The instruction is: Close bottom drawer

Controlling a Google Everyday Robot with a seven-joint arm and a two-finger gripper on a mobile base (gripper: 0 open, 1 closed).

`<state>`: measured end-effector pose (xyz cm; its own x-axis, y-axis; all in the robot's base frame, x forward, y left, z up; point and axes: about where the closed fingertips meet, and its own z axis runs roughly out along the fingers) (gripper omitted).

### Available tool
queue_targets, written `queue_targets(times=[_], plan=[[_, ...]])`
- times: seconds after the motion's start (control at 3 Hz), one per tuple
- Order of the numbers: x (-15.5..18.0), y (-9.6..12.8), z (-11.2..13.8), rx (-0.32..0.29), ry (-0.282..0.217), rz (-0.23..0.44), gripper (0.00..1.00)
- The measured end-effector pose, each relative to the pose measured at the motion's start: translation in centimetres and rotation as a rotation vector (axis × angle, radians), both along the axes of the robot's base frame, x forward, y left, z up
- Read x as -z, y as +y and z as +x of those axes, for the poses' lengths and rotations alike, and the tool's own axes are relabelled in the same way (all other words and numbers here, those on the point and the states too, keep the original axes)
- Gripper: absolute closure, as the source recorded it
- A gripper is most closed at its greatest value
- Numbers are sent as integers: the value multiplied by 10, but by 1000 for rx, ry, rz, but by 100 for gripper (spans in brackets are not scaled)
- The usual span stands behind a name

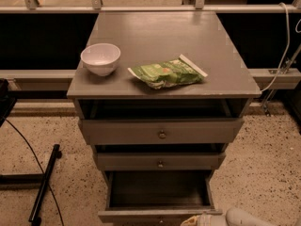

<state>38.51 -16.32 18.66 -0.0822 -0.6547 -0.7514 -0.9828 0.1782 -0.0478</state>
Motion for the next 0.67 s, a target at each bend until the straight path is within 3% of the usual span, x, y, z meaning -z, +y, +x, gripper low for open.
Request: queue_targets(times=[0.33,0.67], plan=[[22,2,7,44,-14,-1,100],[43,7,19,98,-31,-12,100]])
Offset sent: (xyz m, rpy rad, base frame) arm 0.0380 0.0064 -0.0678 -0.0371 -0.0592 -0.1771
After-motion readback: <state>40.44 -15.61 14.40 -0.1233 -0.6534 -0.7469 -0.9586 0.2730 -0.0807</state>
